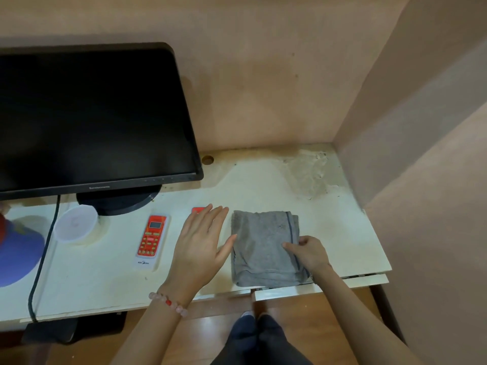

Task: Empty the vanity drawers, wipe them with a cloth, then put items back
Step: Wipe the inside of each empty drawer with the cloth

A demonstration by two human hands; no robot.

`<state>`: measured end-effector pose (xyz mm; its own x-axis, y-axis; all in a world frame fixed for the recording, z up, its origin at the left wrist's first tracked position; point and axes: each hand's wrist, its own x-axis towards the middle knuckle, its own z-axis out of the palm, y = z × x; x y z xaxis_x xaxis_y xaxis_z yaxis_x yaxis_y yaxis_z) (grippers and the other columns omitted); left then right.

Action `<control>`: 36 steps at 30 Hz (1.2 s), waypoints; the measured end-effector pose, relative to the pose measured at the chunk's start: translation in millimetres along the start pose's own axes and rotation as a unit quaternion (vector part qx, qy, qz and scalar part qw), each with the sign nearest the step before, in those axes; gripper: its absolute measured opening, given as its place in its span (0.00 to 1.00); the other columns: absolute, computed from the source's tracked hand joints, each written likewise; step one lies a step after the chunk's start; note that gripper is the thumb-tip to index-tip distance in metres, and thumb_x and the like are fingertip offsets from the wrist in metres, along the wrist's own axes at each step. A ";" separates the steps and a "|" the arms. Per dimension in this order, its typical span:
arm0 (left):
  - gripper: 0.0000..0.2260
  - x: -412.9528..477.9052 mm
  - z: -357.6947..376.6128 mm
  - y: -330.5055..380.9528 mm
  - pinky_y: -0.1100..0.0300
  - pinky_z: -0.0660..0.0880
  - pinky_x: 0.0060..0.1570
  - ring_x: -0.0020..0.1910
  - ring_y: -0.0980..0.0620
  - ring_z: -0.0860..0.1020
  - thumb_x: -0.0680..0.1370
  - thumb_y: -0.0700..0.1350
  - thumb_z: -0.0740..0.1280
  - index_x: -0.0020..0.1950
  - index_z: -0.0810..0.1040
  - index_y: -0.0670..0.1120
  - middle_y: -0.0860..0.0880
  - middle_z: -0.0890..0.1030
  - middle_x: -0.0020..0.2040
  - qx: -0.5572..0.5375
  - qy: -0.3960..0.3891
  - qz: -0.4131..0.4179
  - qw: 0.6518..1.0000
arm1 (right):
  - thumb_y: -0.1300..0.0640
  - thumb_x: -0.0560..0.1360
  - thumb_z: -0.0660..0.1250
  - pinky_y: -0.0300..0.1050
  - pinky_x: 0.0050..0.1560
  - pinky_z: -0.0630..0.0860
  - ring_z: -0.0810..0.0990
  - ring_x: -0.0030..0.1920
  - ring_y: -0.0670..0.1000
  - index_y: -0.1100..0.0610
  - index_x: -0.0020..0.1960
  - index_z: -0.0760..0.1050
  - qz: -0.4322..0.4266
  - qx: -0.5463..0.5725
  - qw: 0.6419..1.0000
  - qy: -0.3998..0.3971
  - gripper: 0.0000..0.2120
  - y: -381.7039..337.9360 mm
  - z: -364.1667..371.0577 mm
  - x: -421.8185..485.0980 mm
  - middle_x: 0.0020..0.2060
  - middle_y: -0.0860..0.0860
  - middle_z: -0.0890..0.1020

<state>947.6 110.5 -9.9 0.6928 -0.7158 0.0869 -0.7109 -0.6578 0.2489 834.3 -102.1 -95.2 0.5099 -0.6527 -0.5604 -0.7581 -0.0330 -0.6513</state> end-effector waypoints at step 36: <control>0.22 37.9 -6.1 137.0 0.52 0.58 0.69 0.68 0.46 0.68 0.77 0.54 0.58 0.67 0.70 0.44 0.48 0.75 0.65 -0.085 0.031 0.272 0.958 | 0.64 0.69 0.72 0.45 0.45 0.80 0.84 0.44 0.51 0.57 0.50 0.78 -0.141 0.400 0.885 0.192 0.11 48.4 -142.9 -116.5 0.42 0.54 0.85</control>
<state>877.2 -5.4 33.4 0.2346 -0.9230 0.3050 -0.9426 -0.1394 0.3034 680.1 -135.9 11.7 0.3400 -0.9184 -0.2022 -0.0129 0.2104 -0.9775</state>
